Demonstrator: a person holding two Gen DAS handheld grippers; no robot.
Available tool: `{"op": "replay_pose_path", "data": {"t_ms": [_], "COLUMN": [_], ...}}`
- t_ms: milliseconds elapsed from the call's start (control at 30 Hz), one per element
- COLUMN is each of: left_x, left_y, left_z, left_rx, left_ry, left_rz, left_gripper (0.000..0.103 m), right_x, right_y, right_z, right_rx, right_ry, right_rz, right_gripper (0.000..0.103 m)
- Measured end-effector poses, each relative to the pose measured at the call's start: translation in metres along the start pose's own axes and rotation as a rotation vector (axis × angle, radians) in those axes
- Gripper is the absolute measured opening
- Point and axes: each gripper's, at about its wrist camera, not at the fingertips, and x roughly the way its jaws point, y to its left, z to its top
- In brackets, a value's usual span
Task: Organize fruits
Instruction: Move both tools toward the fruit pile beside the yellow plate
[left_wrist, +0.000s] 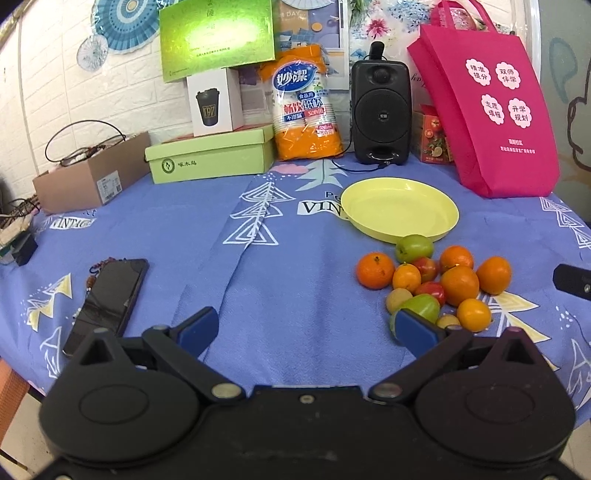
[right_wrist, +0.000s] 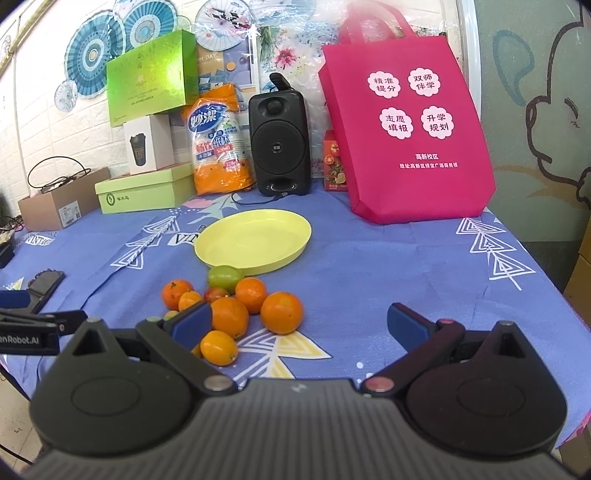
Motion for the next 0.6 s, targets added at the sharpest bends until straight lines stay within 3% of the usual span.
{"op": "replay_pose_path", "data": {"t_ms": [300, 467, 600], "left_x": [0.002, 0.006, 0.011], "left_y": [-0.002, -0.009, -0.009], "left_z": [0.003, 0.004, 0.004], "left_rx": [0.009, 0.050, 0.048], "left_ry": [0.007, 0.008, 0.015], "left_rz": [-0.020, -0.006, -0.036], "left_gripper": [0.103, 0.103, 0.103], "right_x": [0.005, 0.008, 0.011], "right_y": [0.006, 0.007, 0.008], "right_z": [-0.003, -0.004, -0.005], "right_rx": [-0.060, -0.073, -0.091], "right_ry": [-0.009, -0.005, 0.007], "right_rz": [0.000, 0.030, 0.054], "right_gripper": [0.103, 0.103, 0.103]}}
